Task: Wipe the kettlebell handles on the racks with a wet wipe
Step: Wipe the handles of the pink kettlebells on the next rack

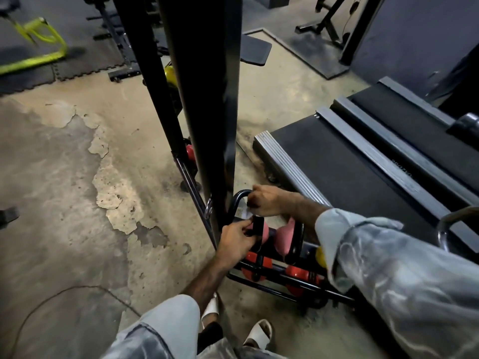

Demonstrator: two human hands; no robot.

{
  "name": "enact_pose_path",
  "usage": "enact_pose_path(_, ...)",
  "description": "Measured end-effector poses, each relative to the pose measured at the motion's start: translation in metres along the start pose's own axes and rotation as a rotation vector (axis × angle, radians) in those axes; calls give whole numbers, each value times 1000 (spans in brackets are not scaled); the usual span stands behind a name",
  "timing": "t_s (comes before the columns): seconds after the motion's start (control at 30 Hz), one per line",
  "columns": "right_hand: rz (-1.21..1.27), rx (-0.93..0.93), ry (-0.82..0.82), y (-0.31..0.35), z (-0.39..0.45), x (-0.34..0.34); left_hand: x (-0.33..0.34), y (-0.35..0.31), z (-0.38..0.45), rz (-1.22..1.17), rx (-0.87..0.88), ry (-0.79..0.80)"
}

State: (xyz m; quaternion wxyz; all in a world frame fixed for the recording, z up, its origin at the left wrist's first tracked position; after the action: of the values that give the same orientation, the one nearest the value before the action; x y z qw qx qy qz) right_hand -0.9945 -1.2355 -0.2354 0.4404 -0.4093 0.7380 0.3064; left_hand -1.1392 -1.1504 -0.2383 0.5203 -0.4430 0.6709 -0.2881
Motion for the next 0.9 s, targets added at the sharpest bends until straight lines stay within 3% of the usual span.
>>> enact_pose_path(0.1, -211, -189, 57, 0, 1, -9, 0, 0, -2, 15, 9, 4)
enact_pose_path(0.23, -276, -109, 230, -12, 14, -19, 1, 2, 1, 39, -2, 36)
enact_pose_path(0.43, -112, -43, 409, -4, 25, -19, -1, 5, -2, 52, -4, 7)
enact_pose_path(0.53, -180, -99, 352, -10, 24, -28, -2, 10, 2, 53, -26, -1)
enact_pose_path(0.63, 21, -89, 231, -14, 20, -26, -2, 13, 4, 6, -51, 11)
enact_pose_path(0.73, 321, 148, 76, -20, 11, -7, 2, 18, 4, -78, -73, 18)
enact_pose_path(0.9, 934, 612, -399, -9, -33, 23, 5, 21, 6, -68, -93, -11)
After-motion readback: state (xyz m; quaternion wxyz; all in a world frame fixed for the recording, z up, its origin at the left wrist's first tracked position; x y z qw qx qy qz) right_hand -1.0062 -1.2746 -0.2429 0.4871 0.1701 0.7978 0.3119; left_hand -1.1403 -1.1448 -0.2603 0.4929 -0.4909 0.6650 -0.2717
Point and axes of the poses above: each hand's wrist, its own z-axis towards the middle knuckle, its own x-axis out of the palm, y = z × x, the point moved 3 cm from there along z, towards the middle knuckle, and after that the axes turned 7 degrees about y, right-handed, at the moved point
